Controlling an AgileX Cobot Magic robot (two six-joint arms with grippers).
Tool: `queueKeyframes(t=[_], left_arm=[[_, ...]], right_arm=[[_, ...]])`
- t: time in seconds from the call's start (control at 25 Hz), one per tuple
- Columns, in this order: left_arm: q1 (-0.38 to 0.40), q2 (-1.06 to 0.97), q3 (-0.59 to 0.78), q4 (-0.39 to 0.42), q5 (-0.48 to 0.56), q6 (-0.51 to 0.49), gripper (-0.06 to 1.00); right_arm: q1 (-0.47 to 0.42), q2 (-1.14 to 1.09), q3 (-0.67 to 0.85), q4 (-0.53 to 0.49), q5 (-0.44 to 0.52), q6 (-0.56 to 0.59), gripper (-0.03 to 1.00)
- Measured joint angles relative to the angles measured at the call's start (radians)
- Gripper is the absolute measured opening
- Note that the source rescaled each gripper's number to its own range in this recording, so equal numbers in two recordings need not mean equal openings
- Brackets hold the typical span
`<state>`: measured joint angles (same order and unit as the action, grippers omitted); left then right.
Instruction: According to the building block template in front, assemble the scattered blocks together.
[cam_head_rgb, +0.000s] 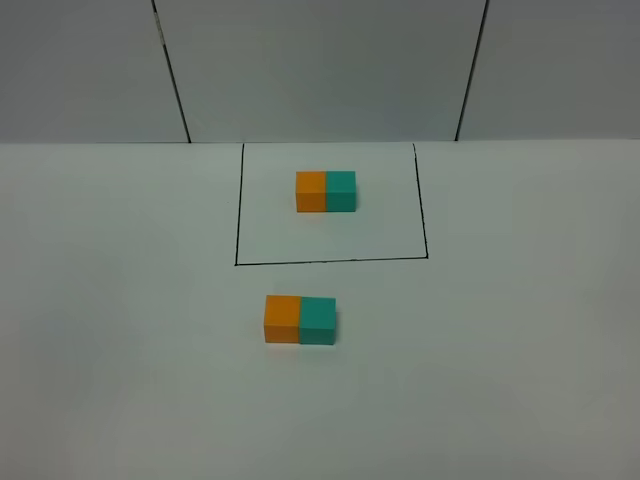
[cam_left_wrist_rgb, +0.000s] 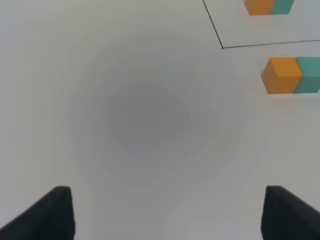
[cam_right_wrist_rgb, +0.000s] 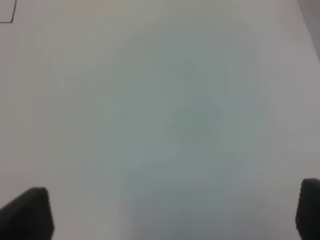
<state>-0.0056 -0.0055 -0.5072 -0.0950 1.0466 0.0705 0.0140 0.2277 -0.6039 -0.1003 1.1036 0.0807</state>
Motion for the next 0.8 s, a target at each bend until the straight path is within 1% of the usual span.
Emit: queueKeyframes(t=[0.08,0.32,0.48,0.64,0.72,0.8], left_arm=[[0.000,0.000,0.000,0.000,0.000,0.000,0.71],[0.000,0.000,0.000,0.000,0.000,0.000,0.71],[0.000,0.000,0.000,0.000,0.000,0.000,0.71],[0.000,0.000,0.000,0.000,0.000,0.000,0.71],[0.000,0.000,0.000,0.000,0.000,0.000,0.71],[0.000,0.000,0.000,0.000,0.000,0.000,0.71]], right_arm=[[0.000,-0.052,0.027,0.018,0.002,0.020,1.00],[0.000,-0.163,0.102,0.040,-0.009,0.029,1.00],[0.000,-0.213,0.105,0.045,-0.021,0.024,1.00],[0.000,-0.217,0.105,0.046,-0.025,0.021,1.00],[0.000,-0.217,0.105,0.047,-0.025,0.021,0.98],[0.000,-0.217,0.105,0.048,-0.025,0.021,0.94]])
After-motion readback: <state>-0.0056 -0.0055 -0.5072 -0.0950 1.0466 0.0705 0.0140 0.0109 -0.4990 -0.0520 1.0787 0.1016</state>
